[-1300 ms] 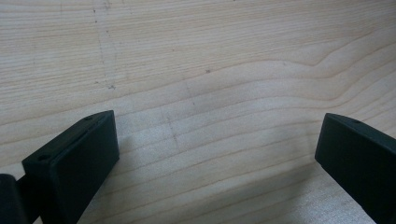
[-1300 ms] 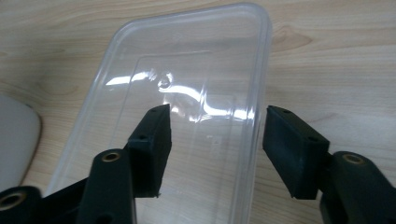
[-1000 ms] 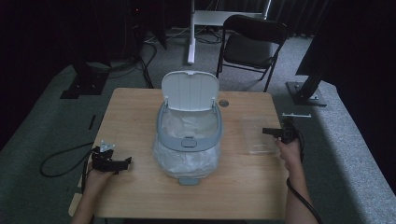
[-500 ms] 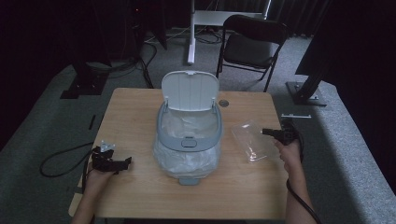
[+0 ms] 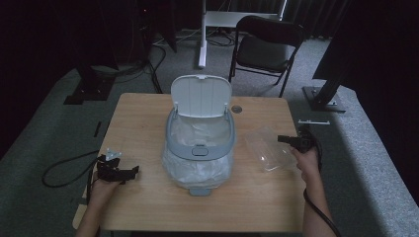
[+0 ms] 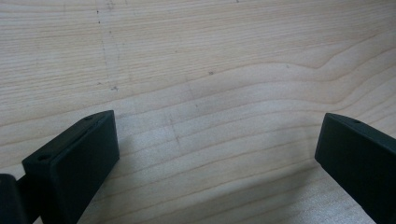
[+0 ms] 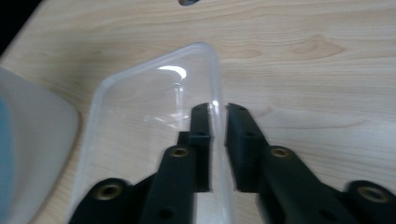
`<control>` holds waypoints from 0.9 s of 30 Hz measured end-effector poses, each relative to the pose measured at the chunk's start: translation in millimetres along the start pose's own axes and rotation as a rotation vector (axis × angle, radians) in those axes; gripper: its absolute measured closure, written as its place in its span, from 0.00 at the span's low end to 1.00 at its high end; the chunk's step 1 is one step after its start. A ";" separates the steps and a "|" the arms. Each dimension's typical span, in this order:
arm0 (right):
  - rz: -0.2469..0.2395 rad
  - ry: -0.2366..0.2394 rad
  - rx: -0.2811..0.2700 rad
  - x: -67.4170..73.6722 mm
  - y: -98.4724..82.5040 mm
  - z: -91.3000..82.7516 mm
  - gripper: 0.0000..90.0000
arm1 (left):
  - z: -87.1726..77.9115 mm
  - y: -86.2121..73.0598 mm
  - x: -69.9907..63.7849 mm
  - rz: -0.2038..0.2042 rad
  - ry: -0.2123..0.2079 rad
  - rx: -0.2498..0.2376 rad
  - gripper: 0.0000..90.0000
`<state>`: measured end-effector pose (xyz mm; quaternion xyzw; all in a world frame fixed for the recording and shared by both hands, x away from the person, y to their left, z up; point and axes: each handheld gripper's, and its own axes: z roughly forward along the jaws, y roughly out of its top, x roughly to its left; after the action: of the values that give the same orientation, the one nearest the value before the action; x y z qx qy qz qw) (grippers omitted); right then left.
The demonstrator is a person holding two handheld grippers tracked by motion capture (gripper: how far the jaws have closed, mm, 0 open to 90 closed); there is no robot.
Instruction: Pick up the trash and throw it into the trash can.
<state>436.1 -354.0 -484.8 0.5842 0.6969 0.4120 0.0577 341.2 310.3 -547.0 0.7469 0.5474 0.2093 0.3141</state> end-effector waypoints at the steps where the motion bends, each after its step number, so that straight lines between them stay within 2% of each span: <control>1: 0.012 0.002 0.003 -1.6 0.1 1.2 0.64 | -0.1 0.0 0.1 -0.002 0.000 -0.001 0.01; 4: 0.005 -0.020 0.033 -3.1 -0.3 4.5 0.65 | -0.1 -0.1 0.1 -0.004 0.000 -0.002 0.01; 5: 0.002 0.004 0.053 -4.5 -1.8 7.9 0.76 | -0.4 -0.2 0.7 -0.008 -0.003 -0.003 0.01; 6: 0.008 0.032 0.046 -5.0 -2.3 7.3 0.83 | -0.4 -0.2 0.7 -0.008 -0.003 -0.003 0.01; 8: 0.003 0.023 0.040 -3.6 -2.2 5.9 0.89 | -0.4 -0.2 0.8 -0.009 -0.003 -0.004 0.01; 9: 0.003 0.023 0.040 -3.6 -2.2 5.9 0.89 | -0.4 -0.2 0.8 -0.009 -0.003 -0.004 0.01; 10: -0.012 0.026 0.045 -1.9 -1.5 4.4 0.93 | -0.4 -0.2 1.0 -0.009 -0.005 -0.004 0.01; 14: -0.020 0.027 0.048 -0.4 -2.0 3.0 0.94 | -0.3 0.0 1.4 -0.009 -0.006 -0.004 0.01; 21: 0.003 0.088 -0.006 3.2 -3.9 -3.1 0.94 | -0.4 0.0 2.0 -0.012 -0.009 -0.006 0.01; 27: -0.028 0.117 -0.036 14.1 -0.2 -11.8 0.95 | -0.2 0.1 1.9 -0.011 -0.008 -0.006 0.01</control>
<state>424.9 -347.9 -471.6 0.5483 0.6994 0.4572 0.0332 341.7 312.2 -546.9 0.7437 0.5497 0.2060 0.3197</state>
